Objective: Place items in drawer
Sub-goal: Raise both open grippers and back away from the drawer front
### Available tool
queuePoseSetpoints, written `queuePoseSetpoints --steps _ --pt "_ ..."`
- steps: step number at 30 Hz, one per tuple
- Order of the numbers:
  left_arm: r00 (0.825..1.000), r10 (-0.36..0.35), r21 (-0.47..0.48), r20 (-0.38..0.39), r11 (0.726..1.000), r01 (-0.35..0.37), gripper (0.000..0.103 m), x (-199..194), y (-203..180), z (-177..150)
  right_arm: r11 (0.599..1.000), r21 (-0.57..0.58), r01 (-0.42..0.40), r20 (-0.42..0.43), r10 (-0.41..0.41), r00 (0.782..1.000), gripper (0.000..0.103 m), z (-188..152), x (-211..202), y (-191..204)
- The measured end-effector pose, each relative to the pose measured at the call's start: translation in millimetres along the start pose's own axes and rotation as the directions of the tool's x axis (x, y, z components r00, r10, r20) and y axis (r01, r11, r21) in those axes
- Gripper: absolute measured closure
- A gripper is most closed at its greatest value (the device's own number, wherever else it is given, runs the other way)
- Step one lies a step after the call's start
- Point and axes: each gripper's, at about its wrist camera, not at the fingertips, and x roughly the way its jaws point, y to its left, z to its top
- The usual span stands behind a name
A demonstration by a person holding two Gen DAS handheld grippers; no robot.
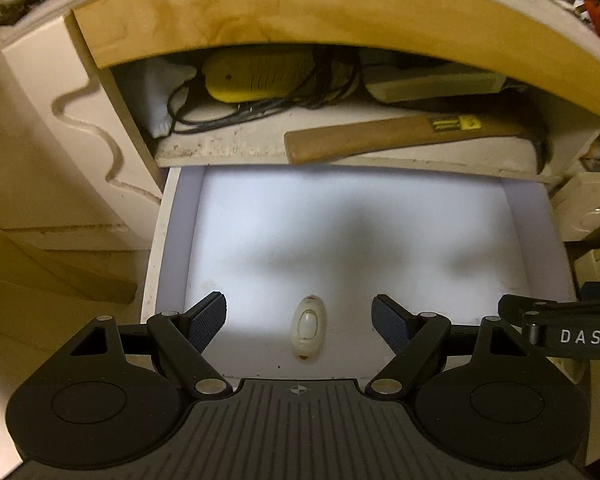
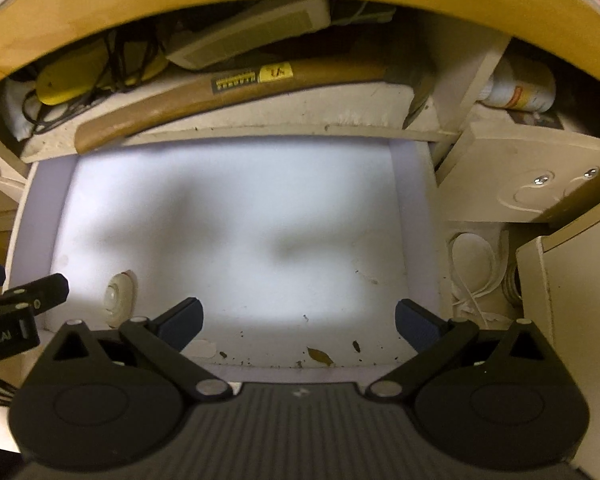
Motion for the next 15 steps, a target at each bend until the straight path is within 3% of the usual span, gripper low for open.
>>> queuePoseSetpoints --steps 6,15 --pt "1.0 0.002 0.0 0.022 1.0 -0.002 0.023 -13.5 0.7 -5.4 1.0 0.005 -0.007 0.037 0.006 0.999 0.0 -6.5 -17.0 -3.4" --pt "1.0 -0.02 0.007 -0.015 1.0 0.02 0.023 -13.8 -0.9 -12.3 1.0 0.002 -0.012 0.01 0.012 1.0 0.0 -15.0 -17.6 -4.9"
